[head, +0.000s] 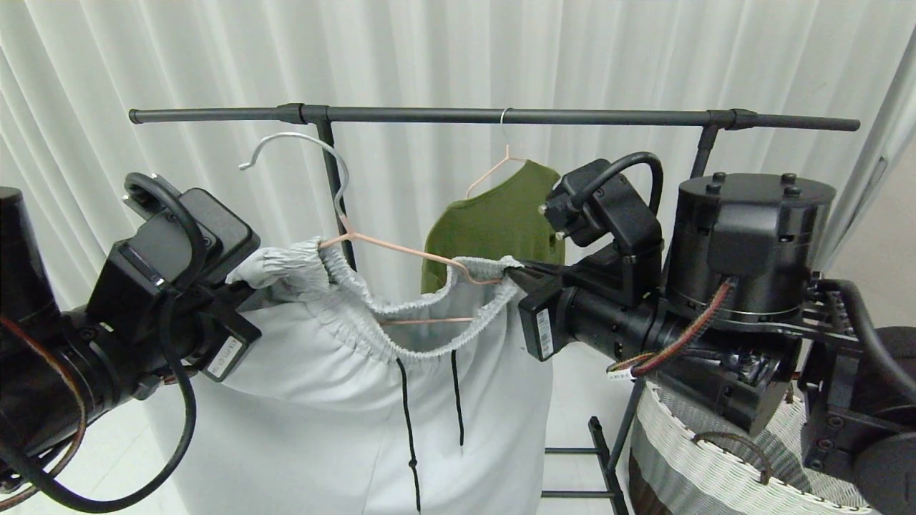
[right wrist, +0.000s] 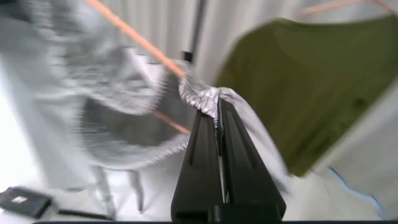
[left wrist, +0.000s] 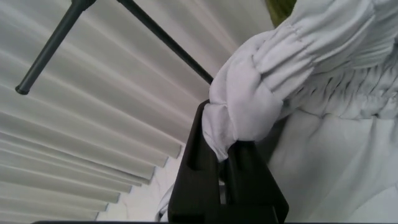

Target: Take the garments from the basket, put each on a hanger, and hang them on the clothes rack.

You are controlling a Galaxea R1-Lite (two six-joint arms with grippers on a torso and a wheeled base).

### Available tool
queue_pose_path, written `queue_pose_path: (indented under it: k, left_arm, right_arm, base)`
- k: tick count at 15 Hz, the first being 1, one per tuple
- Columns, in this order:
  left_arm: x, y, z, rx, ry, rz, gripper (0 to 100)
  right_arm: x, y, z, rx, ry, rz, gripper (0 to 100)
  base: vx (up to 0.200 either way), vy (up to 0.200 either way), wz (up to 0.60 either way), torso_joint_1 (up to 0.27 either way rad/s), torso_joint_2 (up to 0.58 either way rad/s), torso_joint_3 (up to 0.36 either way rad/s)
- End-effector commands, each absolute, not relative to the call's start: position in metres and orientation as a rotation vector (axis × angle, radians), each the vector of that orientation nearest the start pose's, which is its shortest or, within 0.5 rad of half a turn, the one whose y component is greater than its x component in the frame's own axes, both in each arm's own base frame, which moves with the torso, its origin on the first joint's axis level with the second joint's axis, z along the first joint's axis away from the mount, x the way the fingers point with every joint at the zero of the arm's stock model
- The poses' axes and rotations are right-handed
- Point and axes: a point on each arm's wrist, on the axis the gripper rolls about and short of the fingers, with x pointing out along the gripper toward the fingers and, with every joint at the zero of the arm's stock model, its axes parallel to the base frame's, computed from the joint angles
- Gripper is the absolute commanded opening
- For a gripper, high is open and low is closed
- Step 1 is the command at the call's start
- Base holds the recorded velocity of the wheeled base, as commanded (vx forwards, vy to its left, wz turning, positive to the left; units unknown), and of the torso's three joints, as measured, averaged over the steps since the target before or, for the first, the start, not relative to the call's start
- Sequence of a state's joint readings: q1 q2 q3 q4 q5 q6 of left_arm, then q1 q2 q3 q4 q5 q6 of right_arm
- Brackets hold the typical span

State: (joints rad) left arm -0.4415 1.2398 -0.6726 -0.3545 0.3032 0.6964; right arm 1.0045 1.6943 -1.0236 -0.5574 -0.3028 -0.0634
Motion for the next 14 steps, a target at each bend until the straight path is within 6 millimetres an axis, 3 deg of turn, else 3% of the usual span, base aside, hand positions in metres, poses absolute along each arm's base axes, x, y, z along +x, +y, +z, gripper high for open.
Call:
queue_pose_path:
  k: [1,5,6,10,14]
  left_arm:
    - [0.174,-0.069,0.231,0.770,0.157,-0.172,0]
    - [0.177,-0.068,0.231,0.763,0.159,-0.174,0]
    - [0.176,-0.070,0.231,0.755,0.153,-0.196,0]
    - [0.176,-0.076,0.232,0.723,0.139,-0.227,0]
    - [0.181,-0.089,0.237,0.713,0.123,-0.263,0]
  right_arm:
    - [0.188,0.249,0.237,-0.134,0.076,0.638,0]
    - [0.184,0.229,0.232,-0.145,0.096,0.612,0]
    - [0.183,0.228,0.230,-0.149,0.101,0.612,100]
    - [0.178,0.236,0.234,-0.190,0.042,0.646,100]
    - [0.167,0.260,0.229,-0.214,-0.033,0.724,100]
  base:
    - [0.000,0.000,0.00,0.000,0.00,0.000]
    - [0.000,0.000,0.00,0.000,0.00,0.000]
    - [0.000,0.000,0.00,0.000,0.00,0.000]
    - [0.000,0.000,0.00,0.000,0.00,0.000]
    - [0.000,0.000,0.00,0.000,0.00,0.000]
